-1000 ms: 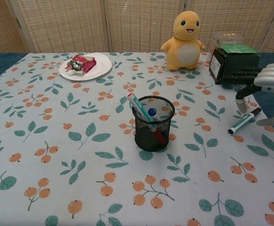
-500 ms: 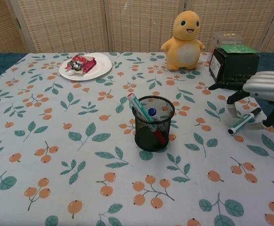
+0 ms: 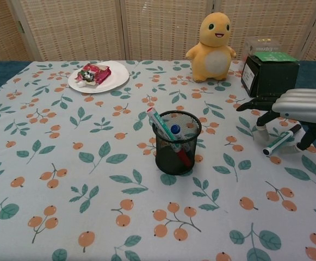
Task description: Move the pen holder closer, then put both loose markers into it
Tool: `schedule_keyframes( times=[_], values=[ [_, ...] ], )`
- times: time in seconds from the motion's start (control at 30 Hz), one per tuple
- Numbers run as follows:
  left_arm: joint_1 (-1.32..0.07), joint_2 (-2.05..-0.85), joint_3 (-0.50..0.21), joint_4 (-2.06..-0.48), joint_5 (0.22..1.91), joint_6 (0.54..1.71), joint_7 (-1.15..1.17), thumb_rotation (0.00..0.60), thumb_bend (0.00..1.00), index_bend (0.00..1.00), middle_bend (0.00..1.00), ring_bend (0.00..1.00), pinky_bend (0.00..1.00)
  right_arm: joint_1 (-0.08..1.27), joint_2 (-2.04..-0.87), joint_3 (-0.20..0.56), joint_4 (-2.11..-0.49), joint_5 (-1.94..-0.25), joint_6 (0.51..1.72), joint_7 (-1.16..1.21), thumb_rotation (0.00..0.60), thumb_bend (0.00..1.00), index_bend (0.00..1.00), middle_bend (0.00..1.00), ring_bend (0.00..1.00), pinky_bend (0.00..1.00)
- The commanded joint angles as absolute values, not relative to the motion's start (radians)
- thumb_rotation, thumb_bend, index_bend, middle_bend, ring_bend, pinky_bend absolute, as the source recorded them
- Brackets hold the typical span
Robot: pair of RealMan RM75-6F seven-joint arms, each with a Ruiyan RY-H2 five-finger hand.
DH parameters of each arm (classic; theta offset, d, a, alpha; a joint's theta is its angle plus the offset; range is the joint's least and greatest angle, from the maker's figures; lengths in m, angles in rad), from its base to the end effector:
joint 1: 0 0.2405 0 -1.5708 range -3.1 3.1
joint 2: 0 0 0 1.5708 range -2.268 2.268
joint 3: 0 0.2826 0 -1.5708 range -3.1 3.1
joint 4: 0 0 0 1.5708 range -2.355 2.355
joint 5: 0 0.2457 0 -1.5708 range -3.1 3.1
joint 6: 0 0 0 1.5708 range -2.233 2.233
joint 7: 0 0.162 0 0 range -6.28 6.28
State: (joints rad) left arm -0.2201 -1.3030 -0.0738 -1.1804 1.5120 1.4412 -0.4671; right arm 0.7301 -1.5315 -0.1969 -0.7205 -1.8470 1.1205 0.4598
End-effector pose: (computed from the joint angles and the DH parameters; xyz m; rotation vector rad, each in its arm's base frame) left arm -0.3904 0.2696 0.1222 -1.3615 -1.0068 -1.1600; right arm -0.3148 -0.4038 -0.0012 2.2955 -0.5719 0.7567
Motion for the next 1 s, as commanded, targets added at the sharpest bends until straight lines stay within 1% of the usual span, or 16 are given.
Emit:
schedule_keyframes(
  times=[0.03,0.2,0.6,0.83,0.93,1.0],
  values=[
    [-0.220,-1.304,-0.073,-1.180,1.513,1.443,-0.467,0.600,0.05,0.00,0.00,0.00,0.20,0.736,-1.533,-0.198,-0.719,-1.846,1.116,0.462,0.600,0.23,0.47,0.00,0.00,0.00],
    [-0.220,-1.305,-0.073,-1.177,1.514,1.444,-0.468,0.600,0.05,0.00,0.00,0.00,0.20,0.753,-1.537,-0.203,-0.719,-1.846,1.096,0.467,0.600,0.23,0.48,0.00,0.00,0.00],
    [-0.217,-1.303,-0.073,-1.174,1.517,1.451,-0.480,0.600,0.05,0.00,0.00,0.00,0.20,0.773,-1.555,-0.219,-0.704,-1.844,1.062,0.475,0.600,0.23,0.54,0.00,0.00,0.00],
    [-0.212,-1.300,-0.073,-1.177,1.517,1.461,-0.481,0.600,0.05,0.00,0.00,0.00,0.20,0.779,-1.567,-0.228,-0.692,-1.842,1.044,0.474,0.600,0.23,0.55,0.00,0.00,0.00],
    [-0.210,-1.299,-0.073,-1.176,1.518,1.465,-0.485,0.600,0.05,0.00,0.00,0.00,0.20,0.779,-1.569,-0.230,-0.689,-1.842,1.051,0.475,0.600,0.23,0.58,0.00,0.00,0.00],
    [-0.210,-1.301,-0.074,-1.173,1.521,1.470,-0.487,0.600,0.05,0.00,0.00,0.00,0.20,0.779,-1.565,-0.228,-0.692,-1.842,1.062,0.477,0.600,0.23,0.63,0.02,0.00,0.00]
  ],
)
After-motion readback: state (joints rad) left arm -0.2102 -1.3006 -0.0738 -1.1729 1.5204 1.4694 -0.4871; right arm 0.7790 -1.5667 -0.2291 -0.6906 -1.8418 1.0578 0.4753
